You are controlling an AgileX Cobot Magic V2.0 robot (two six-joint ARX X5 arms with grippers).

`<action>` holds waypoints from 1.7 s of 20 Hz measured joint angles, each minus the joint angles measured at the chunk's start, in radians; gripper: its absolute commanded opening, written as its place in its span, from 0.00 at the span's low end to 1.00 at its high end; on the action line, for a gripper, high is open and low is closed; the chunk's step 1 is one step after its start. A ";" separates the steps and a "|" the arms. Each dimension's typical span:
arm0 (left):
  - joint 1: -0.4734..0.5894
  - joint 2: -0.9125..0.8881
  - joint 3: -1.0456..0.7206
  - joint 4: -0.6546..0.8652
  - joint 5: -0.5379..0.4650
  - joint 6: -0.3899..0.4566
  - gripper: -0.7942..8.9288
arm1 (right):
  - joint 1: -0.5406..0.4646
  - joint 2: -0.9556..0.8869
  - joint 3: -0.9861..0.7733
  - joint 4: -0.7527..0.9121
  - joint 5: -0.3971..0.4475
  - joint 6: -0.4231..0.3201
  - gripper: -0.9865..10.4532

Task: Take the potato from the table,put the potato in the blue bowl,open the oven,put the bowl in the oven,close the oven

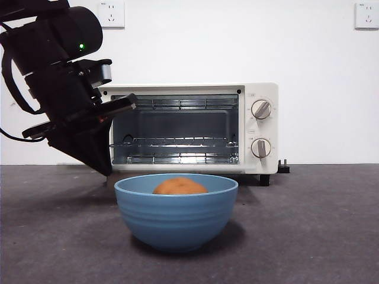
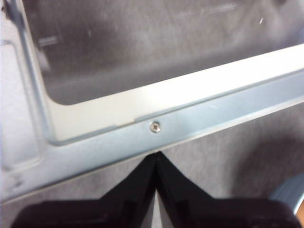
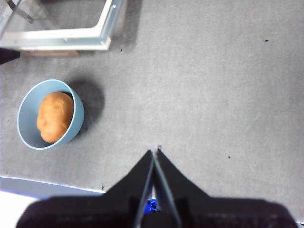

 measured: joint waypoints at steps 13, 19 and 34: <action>-0.003 -0.155 0.011 -0.350 0.127 0.160 0.08 | 0.000 0.135 0.000 0.095 -0.093 0.031 0.09; -0.003 -0.377 0.011 -0.579 0.127 0.184 0.08 | 0.132 0.270 0.000 0.217 -0.127 0.117 0.15; -0.004 -0.659 0.011 -0.830 0.128 0.182 0.08 | 0.601 0.900 0.156 0.391 0.080 0.352 0.39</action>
